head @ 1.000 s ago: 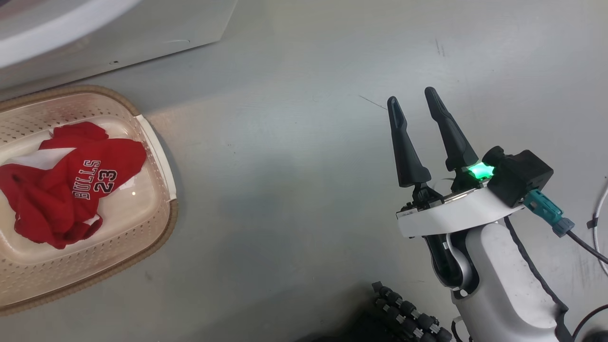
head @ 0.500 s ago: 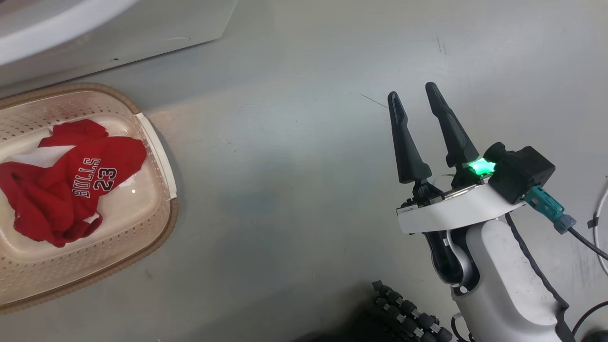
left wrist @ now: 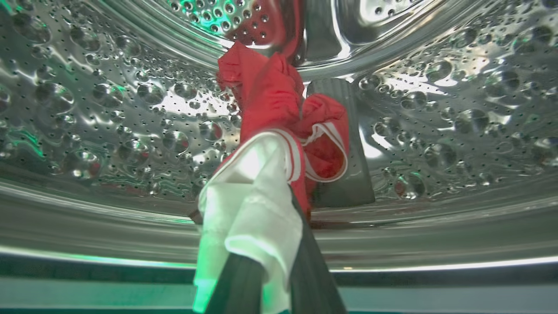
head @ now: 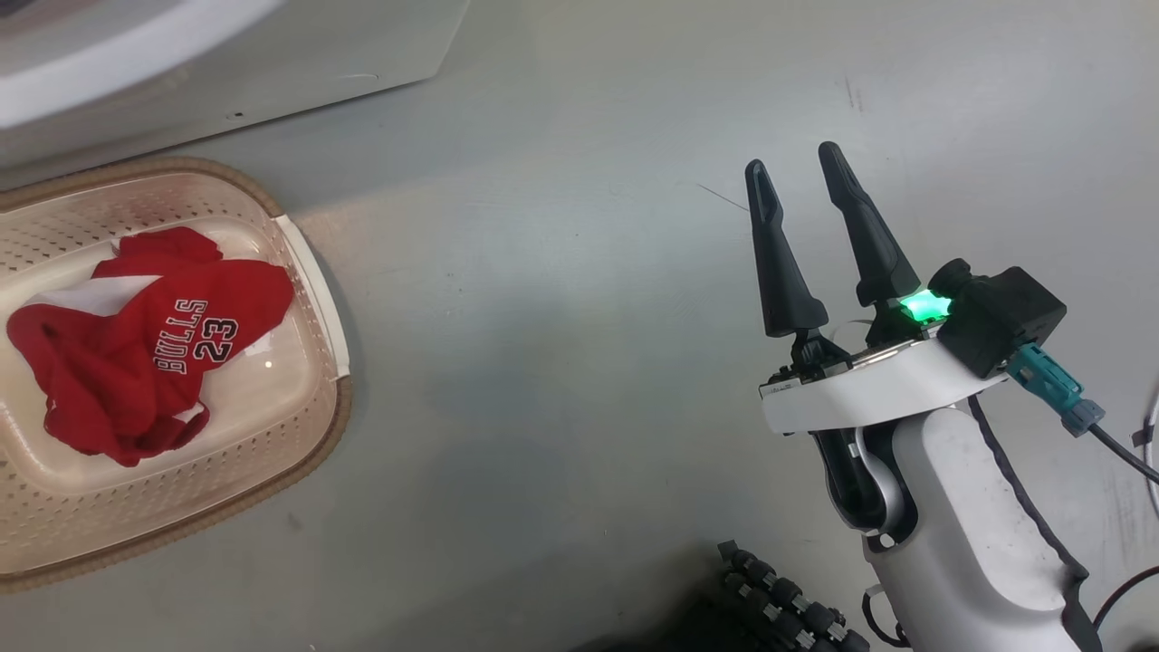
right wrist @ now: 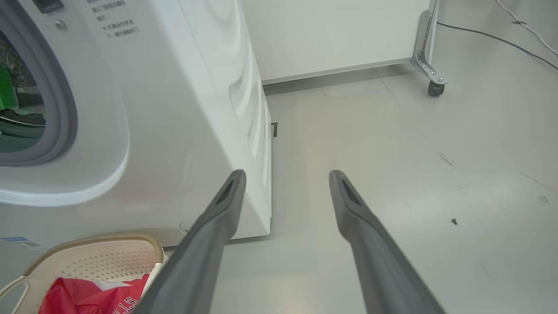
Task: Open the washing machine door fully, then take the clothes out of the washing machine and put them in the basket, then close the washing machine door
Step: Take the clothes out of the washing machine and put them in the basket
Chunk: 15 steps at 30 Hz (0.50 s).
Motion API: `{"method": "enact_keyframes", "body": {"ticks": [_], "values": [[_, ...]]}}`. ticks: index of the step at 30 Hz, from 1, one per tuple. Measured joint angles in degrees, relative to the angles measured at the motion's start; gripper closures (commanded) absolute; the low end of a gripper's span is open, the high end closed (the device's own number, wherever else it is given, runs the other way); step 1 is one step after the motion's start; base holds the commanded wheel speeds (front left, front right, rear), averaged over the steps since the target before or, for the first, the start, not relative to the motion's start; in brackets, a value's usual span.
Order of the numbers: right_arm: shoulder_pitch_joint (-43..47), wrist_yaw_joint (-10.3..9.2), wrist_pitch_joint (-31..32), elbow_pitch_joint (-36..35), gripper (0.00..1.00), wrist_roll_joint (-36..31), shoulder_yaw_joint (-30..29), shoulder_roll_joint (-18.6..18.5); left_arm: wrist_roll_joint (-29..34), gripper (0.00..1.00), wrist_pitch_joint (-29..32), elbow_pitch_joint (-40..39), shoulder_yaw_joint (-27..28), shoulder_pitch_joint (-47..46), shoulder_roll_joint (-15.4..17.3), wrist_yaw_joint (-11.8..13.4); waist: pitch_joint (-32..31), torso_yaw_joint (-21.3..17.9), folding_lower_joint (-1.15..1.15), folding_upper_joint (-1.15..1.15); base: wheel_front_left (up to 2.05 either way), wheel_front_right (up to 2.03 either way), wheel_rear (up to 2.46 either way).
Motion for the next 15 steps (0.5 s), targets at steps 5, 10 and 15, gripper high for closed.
{"method": "enact_keyframes", "body": {"ticks": [5, 10, 15], "values": [[-0.1, 0.01, 0.0, 0.3, 0.00, -0.5, -0.2, 0.0, -2.1, 1.00, -3.7, -0.4, 1.6, 0.1, -2.1, 0.1, -0.6, 0.5, 0.00, 0.00, 0.00, 0.00, 0.00], [-0.1, 0.01, 0.0, 0.9, 0.00, -1.7, -0.9, 0.0, -3.5, 1.00, -9.4, -1.7, 2.2, 1.5, -5.0, 0.1, -1.7, 1.2, 0.00, 0.00, 0.00, 0.00, 0.00], [0.0, 0.01, 0.0, 1.5, 0.00, -3.1, -1.5, 0.0, -5.1, 1.00, -14.4, -2.1, 2.6, 4.5, -7.2, 0.1, -2.9, 2.0, 0.00, 0.00, 0.00, 0.00, 0.00]]}}
